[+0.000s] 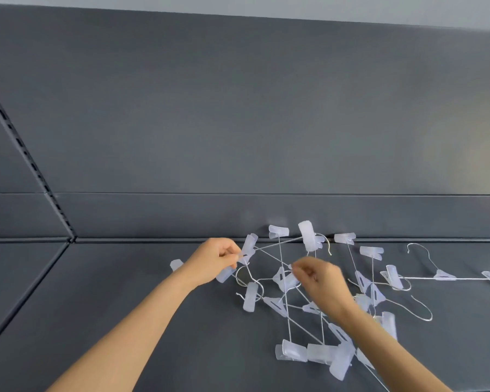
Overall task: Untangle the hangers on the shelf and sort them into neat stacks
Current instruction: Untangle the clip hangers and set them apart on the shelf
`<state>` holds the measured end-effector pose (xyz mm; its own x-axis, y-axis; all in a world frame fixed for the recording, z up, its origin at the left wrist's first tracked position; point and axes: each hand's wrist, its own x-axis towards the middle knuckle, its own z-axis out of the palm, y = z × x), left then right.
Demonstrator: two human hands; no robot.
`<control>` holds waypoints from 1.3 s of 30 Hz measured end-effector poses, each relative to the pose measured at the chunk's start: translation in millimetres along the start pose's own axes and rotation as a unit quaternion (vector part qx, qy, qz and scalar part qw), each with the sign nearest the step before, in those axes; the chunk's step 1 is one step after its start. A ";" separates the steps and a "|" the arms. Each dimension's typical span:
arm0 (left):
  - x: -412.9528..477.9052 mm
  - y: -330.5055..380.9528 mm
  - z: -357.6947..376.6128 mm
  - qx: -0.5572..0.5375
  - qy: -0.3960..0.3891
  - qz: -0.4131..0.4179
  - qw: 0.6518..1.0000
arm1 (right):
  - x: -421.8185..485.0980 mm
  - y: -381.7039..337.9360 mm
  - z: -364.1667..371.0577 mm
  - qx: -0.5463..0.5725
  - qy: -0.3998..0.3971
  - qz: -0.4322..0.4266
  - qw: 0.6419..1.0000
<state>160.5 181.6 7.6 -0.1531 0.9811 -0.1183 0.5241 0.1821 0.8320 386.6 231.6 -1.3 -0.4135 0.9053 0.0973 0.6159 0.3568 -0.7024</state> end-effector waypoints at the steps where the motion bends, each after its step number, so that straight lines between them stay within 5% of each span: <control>1: -1.5 0.8 2.3 -0.006 -0.008 -0.009 1.000 | -0.5 -2.8 6.5 -0.014 -0.034 -0.006 0.999; 8: -7.2 -2.6 16.1 -0.051 -0.021 -0.029 0.998 | 7.1 -13.2 48.4 -0.053 -0.129 -0.017 0.990; 14: -6.3 1.1 21.5 0.015 0.033 -0.019 0.999 | 8.2 -9.8 48.6 -0.058 -0.127 -0.003 0.990; 23: -7.7 -7.4 28.8 0.055 0.128 0.005 0.990 | 22.9 -18.1 23.1 0.092 -0.160 0.074 0.980; 30: -14.2 0.7 36.8 -0.009 0.181 0.018 0.983 | 23.5 -16.3 25.0 0.069 -0.132 0.064 0.987; 35: -17.3 -2.4 50.6 -0.032 0.148 0.015 0.988 | 16.3 -3.8 23.7 -0.084 -0.117 0.021 0.989; 37: -19.5 -2.1 53.4 0.035 0.147 0.035 0.988 | 13.5 0.6 21.9 -0.112 -0.110 0.014 0.988; 39: -21.1 -3.5 55.1 0.232 0.218 0.116 0.941 | 12.7 3.9 20.1 -0.098 -0.100 0.021 0.990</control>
<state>208.1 163.9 -22.6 -0.2656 0.8961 0.3556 0.8800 0.0747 0.4691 370.3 239.9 -17.0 -0.4973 0.8634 -0.0846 0.7460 0.3758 -0.5498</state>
